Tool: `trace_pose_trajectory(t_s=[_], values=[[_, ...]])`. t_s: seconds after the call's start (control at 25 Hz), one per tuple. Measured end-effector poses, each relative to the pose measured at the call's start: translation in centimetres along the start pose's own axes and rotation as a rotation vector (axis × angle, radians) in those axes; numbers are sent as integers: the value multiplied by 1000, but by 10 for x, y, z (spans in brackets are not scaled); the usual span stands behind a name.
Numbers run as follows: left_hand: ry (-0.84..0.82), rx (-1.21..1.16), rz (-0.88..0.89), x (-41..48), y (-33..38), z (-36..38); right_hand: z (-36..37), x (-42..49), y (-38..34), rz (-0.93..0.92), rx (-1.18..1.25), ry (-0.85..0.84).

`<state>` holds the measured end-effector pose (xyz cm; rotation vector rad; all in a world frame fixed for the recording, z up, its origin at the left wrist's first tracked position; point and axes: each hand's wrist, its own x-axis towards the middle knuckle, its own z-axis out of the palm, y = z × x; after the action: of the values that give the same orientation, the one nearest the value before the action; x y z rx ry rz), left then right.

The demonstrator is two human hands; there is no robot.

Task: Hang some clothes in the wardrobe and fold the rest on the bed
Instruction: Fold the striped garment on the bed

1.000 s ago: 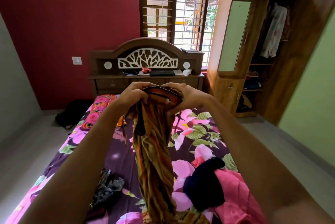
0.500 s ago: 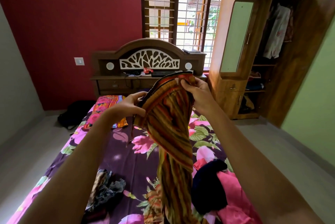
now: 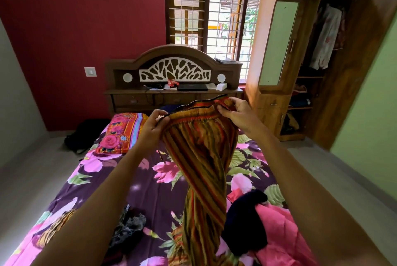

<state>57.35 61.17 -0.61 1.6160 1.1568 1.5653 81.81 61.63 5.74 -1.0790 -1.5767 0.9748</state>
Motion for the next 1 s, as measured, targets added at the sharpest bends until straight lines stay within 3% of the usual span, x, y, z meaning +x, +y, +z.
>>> trace_pose_trajectory(t_s=[0.08,0.16,0.24,0.32,0.36,0.4,0.48,0.56,0.6,0.68,0.76,0.88,1.0], values=[[112,-114,24,5,17,3,-4,-2,-4,47,124,-37],[112,-338,12,7,34,2,-2,-3,-8,75,302,-52],[-102,-334,-62,5,42,-6,-2,1,-9,50,361,-13],[-460,-7,-190,3,35,-14,-4,3,-7,23,329,3],[-523,143,-220,3,29,-15,-5,2,-4,20,266,-13],[-458,181,-242,4,21,-16,-6,0,-2,24,181,-50],[-179,32,-267,6,17,-15,-10,0,3,100,39,-183],[-17,-103,-255,18,28,-13,-15,12,-3,129,-92,-223],[32,-153,-242,30,38,-11,-15,22,-13,76,-178,-150],[168,-332,-173,63,75,-11,-12,43,-45,-206,-297,138],[260,-537,-71,93,117,-12,-5,56,-84,-489,-209,416],[253,-514,44,105,157,-7,-1,69,-117,-560,20,506],[254,-490,109,101,167,-5,-3,69,-114,-652,-36,539]])
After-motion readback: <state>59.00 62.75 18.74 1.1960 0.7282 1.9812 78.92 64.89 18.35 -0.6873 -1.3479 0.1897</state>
